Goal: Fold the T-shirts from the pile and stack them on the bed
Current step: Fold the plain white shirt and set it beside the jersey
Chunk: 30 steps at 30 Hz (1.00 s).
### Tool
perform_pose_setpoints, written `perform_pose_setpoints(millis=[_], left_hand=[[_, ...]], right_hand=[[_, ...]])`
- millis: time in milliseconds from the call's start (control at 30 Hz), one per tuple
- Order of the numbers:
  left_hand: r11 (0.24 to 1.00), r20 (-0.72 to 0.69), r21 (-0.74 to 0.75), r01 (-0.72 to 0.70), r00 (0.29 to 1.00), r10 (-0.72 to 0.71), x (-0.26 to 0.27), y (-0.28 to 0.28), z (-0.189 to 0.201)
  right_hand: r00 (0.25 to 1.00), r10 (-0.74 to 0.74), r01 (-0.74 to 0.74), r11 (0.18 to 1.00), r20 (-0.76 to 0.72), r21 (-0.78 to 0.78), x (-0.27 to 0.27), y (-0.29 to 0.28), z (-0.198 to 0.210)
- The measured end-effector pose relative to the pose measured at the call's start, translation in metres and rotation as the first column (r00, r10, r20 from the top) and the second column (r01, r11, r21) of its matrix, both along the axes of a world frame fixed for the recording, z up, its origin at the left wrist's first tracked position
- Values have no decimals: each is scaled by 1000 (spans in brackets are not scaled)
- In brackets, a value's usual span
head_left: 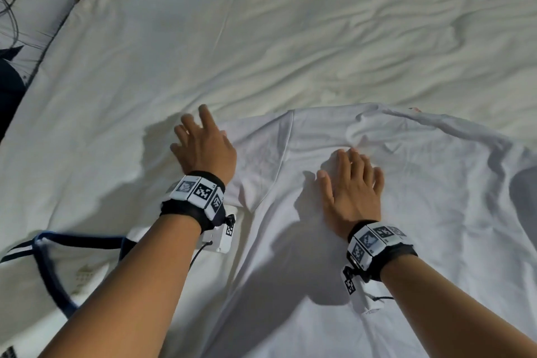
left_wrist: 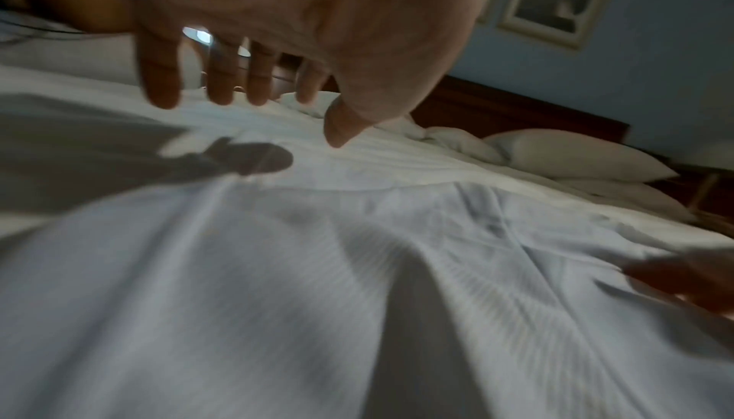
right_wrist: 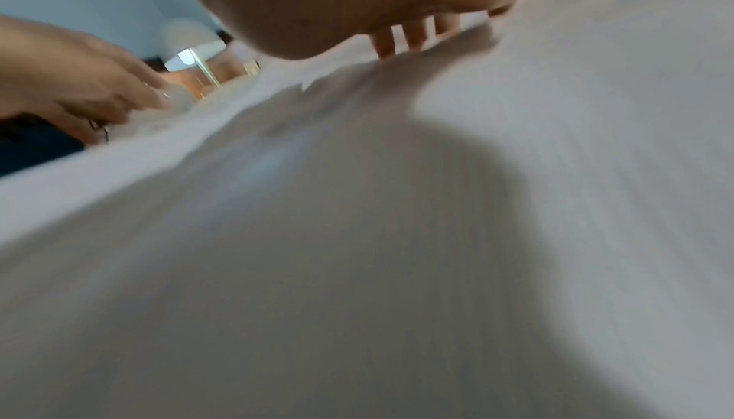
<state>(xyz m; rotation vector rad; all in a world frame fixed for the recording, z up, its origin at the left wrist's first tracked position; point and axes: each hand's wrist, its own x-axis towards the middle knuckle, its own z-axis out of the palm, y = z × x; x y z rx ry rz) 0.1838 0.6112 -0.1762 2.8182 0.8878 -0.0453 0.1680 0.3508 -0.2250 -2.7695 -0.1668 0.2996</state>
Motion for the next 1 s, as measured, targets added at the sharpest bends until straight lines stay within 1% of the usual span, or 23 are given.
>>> perform_pose_setpoints(millis=[67, 100, 133, 167, 267, 367, 433, 533, 633, 733, 767, 800, 833, 867, 900, 933, 967, 1000], left_hand=[[968, -20, 57, 244, 970, -243, 16, -8, -4], [941, -46, 60, 333, 943, -330, 24, -13, -6], [920, -79, 53, 389, 920, -384, 31, -16, -8], [909, -117, 45, 415, 906, -408, 38, -20, -9], [908, -206, 55, 414, 895, -396, 52, -26, -11], [912, -186, 46, 409, 900, -394, 63, -27, -12], [912, -164, 51, 406, 904, -394, 67, -26, -10], [949, -80, 15, 315, 946, -313, 70, -23, -7], [962, -55, 10, 273, 961, -272, 68, -23, -8], [971, -29, 42, 234, 972, -233, 65, -29, -10], [968, -12, 88, 233, 972, -233, 62, -32, -10], [954, 19, 141, 264, 963, -269, 59, -40, -8], [926, 51, 175, 334, 936, -347, 54, -51, -7], [875, 58, 179, 449, 883, -465, 48, -67, -7], [789, 17, 146, 597, 796, -605, 40, -85, -9], [681, -57, 81, 728, 685, -726, 32, -101, -14], [590, -149, 12, 808, 585, -798, 26, -114, -20], [539, -234, -39, 841, 517, -823, 23, -120, -27]], right_hand=[[993, -86, 79, 993, 85, 84, 24, -3, 16], [988, -119, 107, 988, 103, 112, 39, -6, 24], [985, -136, 124, 985, 106, 117, 55, -9, 30], [985, -147, 137, 985, 92, 108, 70, -14, 36], [980, -198, 199, 978, -16, 60, 110, -28, 50], [977, -188, 188, 982, -99, -14, 139, -39, 54], [980, -174, 175, 985, -96, 3, 148, -43, 51], [972, -233, 235, 967, -37, 93, 151, -42, 47], [946, -322, 304, 925, 44, 230, 146, -40, 44], [945, -320, 278, 898, 71, 341, 135, -42, 37], [953, -296, 253, 891, 60, 377, 128, -42, 35], [966, -253, 215, 892, 46, 398, 118, -42, 33], [980, -193, 161, 908, 43, 387, 106, -41, 30], [992, -111, 87, 941, 55, 328, 91, -40, 26], [997, -3, -14, 974, 75, 225, 73, -39, 21], [991, 114, -121, 987, 76, 104, 56, -39, 15], [977, 207, -207, 978, 50, 8, 41, -40, 8], [967, 256, -255, 965, 14, -57, 28, -44, 3]])
